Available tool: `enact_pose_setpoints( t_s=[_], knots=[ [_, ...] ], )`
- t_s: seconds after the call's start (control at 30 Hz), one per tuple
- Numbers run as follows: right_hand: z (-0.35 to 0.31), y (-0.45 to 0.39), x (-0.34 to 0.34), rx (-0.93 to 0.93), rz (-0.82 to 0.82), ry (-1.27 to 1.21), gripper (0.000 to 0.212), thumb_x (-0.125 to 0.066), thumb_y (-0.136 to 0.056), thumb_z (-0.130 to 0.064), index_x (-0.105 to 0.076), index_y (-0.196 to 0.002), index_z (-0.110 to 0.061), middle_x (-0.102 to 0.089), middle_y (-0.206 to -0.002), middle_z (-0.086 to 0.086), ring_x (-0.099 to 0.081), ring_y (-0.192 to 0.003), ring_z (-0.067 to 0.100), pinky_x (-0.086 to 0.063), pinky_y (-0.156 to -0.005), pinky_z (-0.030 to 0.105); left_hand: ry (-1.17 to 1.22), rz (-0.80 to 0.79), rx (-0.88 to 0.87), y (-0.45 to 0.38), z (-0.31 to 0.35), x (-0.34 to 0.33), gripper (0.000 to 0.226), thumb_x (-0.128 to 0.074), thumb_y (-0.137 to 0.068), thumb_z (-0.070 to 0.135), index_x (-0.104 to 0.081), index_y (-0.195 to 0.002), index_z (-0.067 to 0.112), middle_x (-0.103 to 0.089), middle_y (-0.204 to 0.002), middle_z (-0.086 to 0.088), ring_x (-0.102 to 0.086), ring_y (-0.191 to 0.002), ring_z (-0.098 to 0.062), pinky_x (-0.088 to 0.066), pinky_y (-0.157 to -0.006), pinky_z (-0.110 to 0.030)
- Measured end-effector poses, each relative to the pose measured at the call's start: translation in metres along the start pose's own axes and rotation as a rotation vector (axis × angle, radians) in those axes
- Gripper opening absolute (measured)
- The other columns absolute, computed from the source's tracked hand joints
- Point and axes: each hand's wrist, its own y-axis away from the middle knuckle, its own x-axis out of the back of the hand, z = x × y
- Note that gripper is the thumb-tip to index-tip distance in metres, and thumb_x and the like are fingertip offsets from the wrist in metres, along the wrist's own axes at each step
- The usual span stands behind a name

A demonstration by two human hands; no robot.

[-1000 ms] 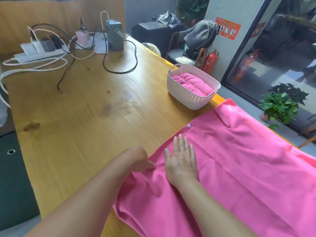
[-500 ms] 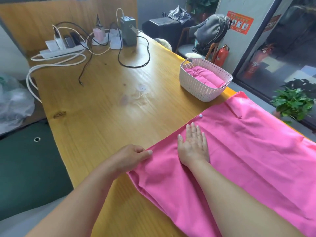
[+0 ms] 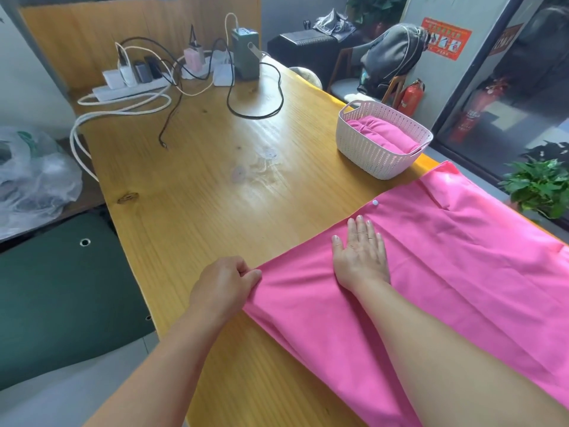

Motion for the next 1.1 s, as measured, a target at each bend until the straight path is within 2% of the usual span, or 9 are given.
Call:
enact_pose_setpoints(
  t_s=[0.2, 0.5, 0.6, 0.7, 0.83, 0.9, 0.97, 1.03, 1.1],
  knots=[
    [-0.004, 0.002, 0.0, -0.006, 0.0, -0.017, 0.065, -0.009, -0.103, -0.05, 0.009, -0.157, -0.019, 0.019, -0.164, -0.002, 0.021, -0.149, 0.012, 0.014, -0.122, 0.036, -0.067, 0.102, 0.059, 0.004, -0.002, -0.009, 0.013, -0.065, -0.081, 0.025, -0.056, -0.072, 0.024, -0.061, -0.076, 0.008, -0.058, -0.08, -0.018, -0.039, -0.063, -0.029],
    [-0.011, 0.021, 0.005, 0.023, 0.033, -0.129, 0.068, -0.021, -0.103, -0.055, 0.0, -0.159, -0.022, 0.01, -0.166, 0.0, 0.009, -0.152, 0.015, 0.006, -0.122, 0.035, -0.293, -0.118, 0.11, -0.002, 0.003, 0.008, 0.02, -0.052, -0.072, 0.006, -0.06, -0.08, 0.022, -0.061, -0.082, 0.007, -0.057, -0.08, -0.013, -0.048, -0.067, -0.028],
    [-0.009, 0.02, 0.004, 0.011, 0.015, -0.107, 0.067, -0.019, -0.104, -0.053, 0.001, -0.159, -0.02, 0.01, -0.166, 0.001, 0.012, -0.152, 0.016, 0.009, -0.123, 0.035, -0.447, 0.12, -0.058, -0.003, 0.017, -0.002, 0.025, -0.057, -0.079, 0.011, -0.065, -0.099, 0.024, -0.057, -0.1, -0.002, -0.054, -0.101, -0.025, -0.045, -0.084, -0.036],
    [-0.005, 0.017, -0.001, 0.026, 0.018, -0.125, 0.061, -0.018, -0.106, -0.045, -0.003, -0.159, -0.019, 0.007, -0.166, 0.0, 0.01, -0.152, 0.014, 0.01, -0.121, 0.033, -0.184, 0.239, -0.353, -0.007, 0.049, -0.036, 0.029, -0.06, -0.077, 0.004, -0.071, -0.103, 0.012, -0.063, -0.108, -0.011, -0.058, -0.103, -0.034, -0.046, -0.09, -0.041],
    [0.007, 0.011, 0.005, 0.074, 0.07, -0.127, 0.055, -0.02, -0.107, -0.033, -0.008, -0.159, -0.02, -0.001, -0.166, -0.004, 0.004, -0.152, 0.011, 0.006, -0.122, 0.032, -0.076, 0.0, -0.586, -0.008, 0.081, -0.091, 0.057, -0.026, -0.09, 0.032, -0.06, -0.131, 0.011, -0.053, -0.14, -0.014, -0.051, -0.129, -0.032, -0.038, -0.111, -0.041],
    [0.017, 0.006, 0.009, 0.117, 0.077, -0.055, 0.055, -0.019, -0.108, -0.032, -0.005, -0.159, -0.019, 0.002, -0.166, -0.004, 0.007, -0.152, 0.011, 0.009, -0.122, 0.031, -0.267, -0.125, -0.595, -0.004, 0.081, -0.102, 0.07, -0.008, -0.092, 0.049, -0.021, -0.154, 0.02, -0.012, -0.163, -0.001, -0.008, -0.151, -0.017, -0.004, -0.122, -0.033],
    [0.03, -0.006, 0.011, 0.155, 0.049, -0.017, 0.058, -0.018, -0.107, -0.039, -0.001, -0.159, -0.019, 0.008, -0.166, -0.005, 0.011, -0.151, 0.01, 0.011, -0.122, 0.032, -0.416, -0.115, -0.625, -0.002, 0.068, -0.108, 0.07, -0.005, -0.095, 0.061, 0.008, -0.153, 0.024, 0.021, -0.158, 0.007, 0.022, -0.146, -0.009, 0.013, -0.118, -0.033],
    [0.043, -0.023, 0.015, 0.191, 0.019, -0.003, 0.065, -0.019, -0.104, -0.051, 0.001, -0.159, -0.021, 0.009, -0.165, -0.008, 0.012, -0.151, 0.009, 0.01, -0.122, 0.033, -0.473, -0.042, -0.648, 0.0, 0.061, -0.108, 0.073, -0.015, -0.097, 0.065, -0.004, -0.155, 0.022, 0.01, -0.161, 0.003, 0.01, -0.149, -0.012, 0.003, -0.118, -0.036],
    [0.059, -0.047, 0.02, 0.185, 0.005, 0.003, 0.071, -0.017, -0.101, -0.06, 0.0, -0.159, -0.022, 0.007, -0.166, -0.007, 0.01, -0.151, 0.009, 0.009, -0.123, 0.034, -0.502, -0.09, -0.619, 0.002, 0.06, -0.107, 0.075, -0.026, -0.096, 0.067, -0.034, -0.151, 0.017, -0.024, -0.159, -0.003, -0.021, -0.147, -0.018, -0.015, -0.113, -0.038]
  ],
)
